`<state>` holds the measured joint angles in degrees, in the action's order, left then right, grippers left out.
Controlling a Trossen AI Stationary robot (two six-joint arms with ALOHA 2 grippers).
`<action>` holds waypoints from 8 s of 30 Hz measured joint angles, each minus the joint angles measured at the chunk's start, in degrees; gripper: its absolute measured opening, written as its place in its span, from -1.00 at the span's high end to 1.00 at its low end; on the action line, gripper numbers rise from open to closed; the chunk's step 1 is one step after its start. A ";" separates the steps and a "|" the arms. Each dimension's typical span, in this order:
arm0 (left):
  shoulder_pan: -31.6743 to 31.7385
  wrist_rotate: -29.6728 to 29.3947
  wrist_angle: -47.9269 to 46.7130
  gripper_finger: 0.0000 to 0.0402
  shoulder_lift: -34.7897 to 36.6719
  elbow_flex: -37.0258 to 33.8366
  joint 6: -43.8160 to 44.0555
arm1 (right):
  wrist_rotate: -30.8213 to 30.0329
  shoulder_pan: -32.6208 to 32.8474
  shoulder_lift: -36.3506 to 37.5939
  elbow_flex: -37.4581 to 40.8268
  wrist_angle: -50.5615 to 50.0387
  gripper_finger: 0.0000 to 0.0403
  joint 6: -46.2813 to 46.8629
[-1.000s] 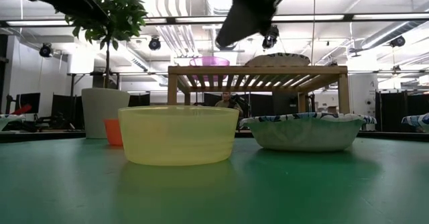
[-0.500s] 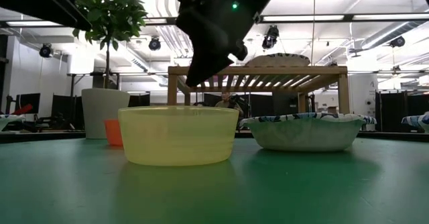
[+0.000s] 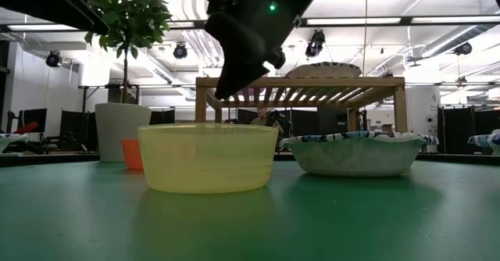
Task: Place and stack bowls onto a shelf
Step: Stack the green bowl on top of the purple bowl on the shelf, then stack the top middle white patterned bowl on top of the white patterned bowl on the shelf
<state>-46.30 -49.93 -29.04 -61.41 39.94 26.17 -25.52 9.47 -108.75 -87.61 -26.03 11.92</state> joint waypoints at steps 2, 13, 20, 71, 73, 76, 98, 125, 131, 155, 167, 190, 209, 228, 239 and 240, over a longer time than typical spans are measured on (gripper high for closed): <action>0.00 -0.60 0.00 0.17 0.00 0.00 0.03 | -0.02 -0.02 0.00 0.02 1.06 0.66 0.02; 0.00 -0.73 -0.04 0.17 0.00 0.00 0.02 | 0.08 -0.61 -0.02 0.02 2.34 0.16 0.53; 0.00 -0.73 -0.17 0.17 0.00 0.00 0.04 | -0.03 -0.35 -4.27 0.02 3.09 -0.06 -2.51; 0.02 -2.40 0.05 0.17 0.00 0.00 -0.13 | 1.90 0.59 15.17 -0.20 12.00 0.96 -21.42; 0.01 -2.43 0.08 0.17 0.00 0.00 -0.14 | 1.29 -1.42 15.85 -0.20 12.42 0.96 -22.60; 0.02 -2.87 0.09 0.17 0.00 0.00 -0.15 | 1.20 -5.31 16.00 -0.17 13.48 0.96 -23.34; 0.02 -3.57 -0.16 0.17 0.00 0.00 -0.37 | 1.46 -20.45 12.15 -0.17 15.79 0.96 -21.79; 0.02 -3.59 -0.15 0.17 0.00 0.00 -0.35 | -0.52 -14.23 13.44 -0.15 17.44 0.50 -12.93; 0.08 -3.59 -0.13 0.17 0.00 0.00 -0.35 | 7.58 -8.02 14.99 -0.15 15.14 0.74 -7.02; 0.37 -3.68 0.15 0.17 0.00 0.54 -0.35 | 33.10 -0.37 12.48 -4.87 -8.66 0.23 33.71; 0.39 -3.59 0.55 0.17 -0.86 4.52 -0.15 | 36.23 5.39 4.95 -12.94 -43.85 0.22 34.67; 0.38 -3.52 0.48 0.17 -1.29 5.27 -0.81 | 11.68 18.18 -5.92 -12.61 -45.43 0.18 13.87; 0.39 -3.50 0.50 0.17 -1.30 5.27 -1.64 | 12.56 14.52 4.37 3.02 -29.83 0.18 10.90; 0.38 -3.50 0.52 0.17 -1.31 5.27 -1.65 | 12.44 15.02 9.31 20.24 -12.37 0.28 18.05; 0.38 -3.50 0.50 0.17 -1.31 5.27 -1.66 | 14.97 15.02 9.63 16.76 -13.98 0.93 16.33; 0.38 -3.50 0.50 0.17 -1.31 5.27 -1.66 | 15.08 15.02 9.81 15.61 -15.18 0.93 16.33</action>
<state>-45.93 -53.43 -28.54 -62.72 45.21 24.51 -10.44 24.49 -98.94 -72.01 -41.21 28.25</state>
